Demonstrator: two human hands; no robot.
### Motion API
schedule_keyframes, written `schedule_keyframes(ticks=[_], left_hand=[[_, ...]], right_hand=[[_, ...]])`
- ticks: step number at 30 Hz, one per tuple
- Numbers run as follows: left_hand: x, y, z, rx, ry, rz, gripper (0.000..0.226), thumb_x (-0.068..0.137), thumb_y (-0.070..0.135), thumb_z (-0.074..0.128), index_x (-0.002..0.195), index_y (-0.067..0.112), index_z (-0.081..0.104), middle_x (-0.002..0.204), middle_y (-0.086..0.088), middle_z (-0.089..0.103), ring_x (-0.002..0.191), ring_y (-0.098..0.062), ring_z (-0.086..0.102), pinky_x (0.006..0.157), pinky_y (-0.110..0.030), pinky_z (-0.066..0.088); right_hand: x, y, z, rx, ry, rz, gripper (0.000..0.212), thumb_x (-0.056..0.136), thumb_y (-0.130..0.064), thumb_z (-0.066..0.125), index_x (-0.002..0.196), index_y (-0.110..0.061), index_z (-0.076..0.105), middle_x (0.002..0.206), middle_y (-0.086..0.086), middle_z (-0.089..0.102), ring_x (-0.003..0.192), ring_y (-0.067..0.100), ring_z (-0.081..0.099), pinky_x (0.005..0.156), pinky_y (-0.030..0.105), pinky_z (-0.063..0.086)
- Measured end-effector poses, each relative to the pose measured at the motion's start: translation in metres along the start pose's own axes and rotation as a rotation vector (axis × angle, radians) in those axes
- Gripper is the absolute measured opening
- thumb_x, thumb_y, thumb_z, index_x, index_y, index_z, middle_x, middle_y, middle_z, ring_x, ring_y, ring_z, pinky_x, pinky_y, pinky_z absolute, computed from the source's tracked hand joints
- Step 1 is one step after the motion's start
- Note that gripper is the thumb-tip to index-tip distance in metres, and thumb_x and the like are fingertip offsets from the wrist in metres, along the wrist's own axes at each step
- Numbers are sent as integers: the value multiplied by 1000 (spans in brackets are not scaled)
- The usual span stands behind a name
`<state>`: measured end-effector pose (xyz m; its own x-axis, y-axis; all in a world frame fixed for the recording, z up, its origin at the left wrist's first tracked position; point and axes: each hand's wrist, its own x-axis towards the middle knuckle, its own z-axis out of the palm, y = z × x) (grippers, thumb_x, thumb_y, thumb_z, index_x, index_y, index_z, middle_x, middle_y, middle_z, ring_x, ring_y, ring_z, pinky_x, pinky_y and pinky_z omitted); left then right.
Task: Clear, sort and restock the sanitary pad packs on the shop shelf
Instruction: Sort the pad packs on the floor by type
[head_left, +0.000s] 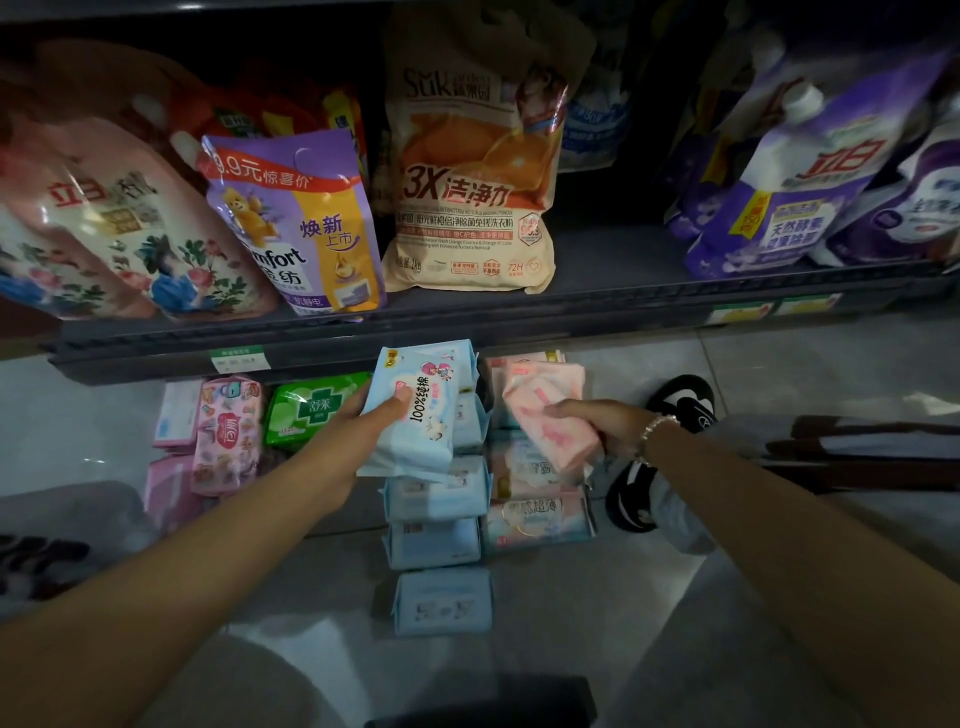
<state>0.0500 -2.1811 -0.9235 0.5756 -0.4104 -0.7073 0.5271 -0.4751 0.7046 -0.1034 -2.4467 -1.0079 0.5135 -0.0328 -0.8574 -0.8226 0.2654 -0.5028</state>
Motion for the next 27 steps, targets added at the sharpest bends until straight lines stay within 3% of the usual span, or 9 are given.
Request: schedule_keyframes(ticks=[5,8,10,11,14,18,22,25,27], left_hand=[[-1,2,1,-11,-6,4,36,89,39,62,124,30,60,113,1,71,103,-20,67,96,-42,49],[0,1,2,-13,-2,1,41,88,41,63,127,30,58,114,1,71,104,-22,66,98,-44,49],[0,1,3,-9,-3,0,42,87,41,63,127,30,58,114,1,71,105,-22,66,98,-44,49],[0,2,3,-4,-7,2,42,87,42,63,127,31,58,114,1,71,105,-22,66,98,-44,49],[0,2,4,4,-16,14,44,85,44,65,126,32,59,115,2,70,105,-21,66,98,-43,49],[-2,3,5,-4,-1,20,40,88,41,63,126,31,59,114,2,70,105,-21,66,92,-39,51],[-4,2,3,5,6,15,42,87,43,64,127,31,59,115,1,70,105,-21,66,91,-38,50],[-4,2,2,1,1,17,42,87,44,64,126,31,59,116,1,70,106,-22,65,98,-42,48],[-4,2,2,2,-4,24,42,86,43,64,126,30,59,115,1,70,107,-22,65,98,-42,48]], right_hand=[[4,7,-9,104,255,-139,85,49,-39,90,124,-11,63,112,14,69,97,32,68,95,47,51],[-7,1,-6,-151,425,-315,58,76,-20,80,129,-15,56,114,4,63,94,23,67,79,31,59],[-8,-2,-4,-306,531,-448,44,82,-9,74,121,-18,54,105,1,57,93,18,60,66,21,55],[-8,-4,-3,-339,562,-498,40,82,-7,74,114,-20,55,102,-1,54,94,18,57,68,23,53],[-2,-3,-2,-477,549,-572,30,79,-2,73,93,-25,61,100,-7,58,102,21,55,86,34,49],[2,0,-4,-538,529,-553,44,79,-6,72,75,-50,67,109,3,68,100,22,62,87,33,52],[-9,3,3,-592,611,-550,23,86,-18,71,106,-29,73,100,-5,56,88,15,53,73,14,40],[-22,5,14,-626,610,-502,40,83,-40,71,121,-30,65,112,1,51,99,17,53,71,12,38],[-31,4,25,-674,558,-435,61,78,-48,73,133,-30,52,122,4,46,110,23,52,82,25,46]])
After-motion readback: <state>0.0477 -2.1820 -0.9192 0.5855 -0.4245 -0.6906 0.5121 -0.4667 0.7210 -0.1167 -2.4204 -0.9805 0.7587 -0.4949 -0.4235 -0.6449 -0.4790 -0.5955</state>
